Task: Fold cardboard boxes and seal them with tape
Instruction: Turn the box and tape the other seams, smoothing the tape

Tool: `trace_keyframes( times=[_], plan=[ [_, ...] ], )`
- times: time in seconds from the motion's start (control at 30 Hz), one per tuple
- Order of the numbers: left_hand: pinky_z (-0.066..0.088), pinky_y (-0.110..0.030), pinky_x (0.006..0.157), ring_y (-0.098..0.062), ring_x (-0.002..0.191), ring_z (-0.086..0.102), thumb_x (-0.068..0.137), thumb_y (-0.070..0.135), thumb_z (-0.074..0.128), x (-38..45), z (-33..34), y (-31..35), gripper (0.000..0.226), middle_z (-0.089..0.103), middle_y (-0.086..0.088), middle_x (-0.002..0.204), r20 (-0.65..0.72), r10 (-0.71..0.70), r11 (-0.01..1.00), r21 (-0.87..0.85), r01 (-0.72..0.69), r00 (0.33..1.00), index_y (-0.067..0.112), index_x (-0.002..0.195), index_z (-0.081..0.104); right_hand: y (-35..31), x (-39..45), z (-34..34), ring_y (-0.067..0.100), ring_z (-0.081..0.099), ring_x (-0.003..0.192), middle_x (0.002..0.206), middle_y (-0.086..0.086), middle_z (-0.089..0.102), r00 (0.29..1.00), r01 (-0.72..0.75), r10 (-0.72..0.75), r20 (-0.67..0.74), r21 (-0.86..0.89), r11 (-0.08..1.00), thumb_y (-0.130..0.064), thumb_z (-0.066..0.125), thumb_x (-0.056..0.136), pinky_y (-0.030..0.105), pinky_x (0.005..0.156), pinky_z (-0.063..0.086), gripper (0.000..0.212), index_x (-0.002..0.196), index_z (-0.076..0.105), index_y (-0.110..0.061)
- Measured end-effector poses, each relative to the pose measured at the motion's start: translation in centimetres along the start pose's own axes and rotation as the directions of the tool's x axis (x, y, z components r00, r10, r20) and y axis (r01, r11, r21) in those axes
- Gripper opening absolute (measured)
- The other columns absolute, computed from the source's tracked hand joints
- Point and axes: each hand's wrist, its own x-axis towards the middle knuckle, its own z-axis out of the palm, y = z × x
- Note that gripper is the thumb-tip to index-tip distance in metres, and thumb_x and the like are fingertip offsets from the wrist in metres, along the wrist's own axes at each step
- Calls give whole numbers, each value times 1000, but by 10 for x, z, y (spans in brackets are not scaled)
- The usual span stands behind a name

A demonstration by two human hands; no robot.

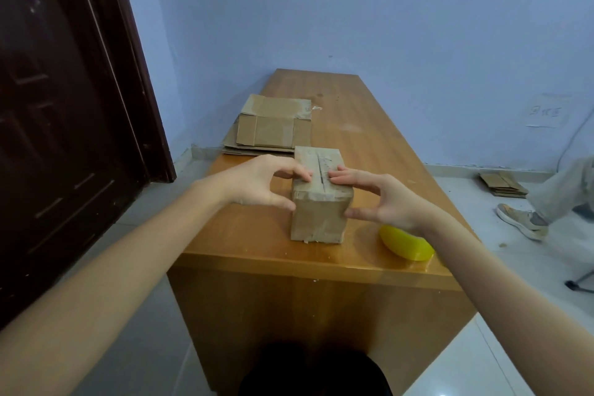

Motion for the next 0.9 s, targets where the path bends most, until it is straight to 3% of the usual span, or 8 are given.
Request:
trace_keyframes(
  times=[0.23,0.47,0.77,0.9],
  plan=[
    [30,1,92,4,120,47,74,18,80,-3,15,-4,46,55,16,130,-163,-28,998,-61,18,986,25,116,64,11,4,13,-2,41,131,132,-8,57,983,82,-92,-160,-70,994,-18,81,74,12,100,38,54,124,62,-20],
    [35,-25,106,3,121,48,70,24,83,-4,26,-6,41,58,17,123,-259,-6,997,-73,-13,966,27,107,66,12,7,19,3,49,124,121,-8,64,959,106,-112,-260,-36,994,-23,84,68,20,94,46,48,113,67,-23],
    [30,-4,97,16,116,45,79,24,74,-3,20,-6,33,60,16,123,-229,-40,992,-124,12,973,25,112,68,9,11,12,-5,48,121,117,-16,63,976,78,-76,-206,2,997,-34,74,74,10,88,43,41,113,69,-21],
    [32,-9,99,17,116,45,86,25,66,-2,19,-6,27,60,17,124,-205,-33,994,-104,12,978,24,113,68,8,11,10,-7,46,121,118,-16,62,981,75,-73,-181,5,997,-36,70,76,9,88,42,41,114,68,-20]
  ],
)
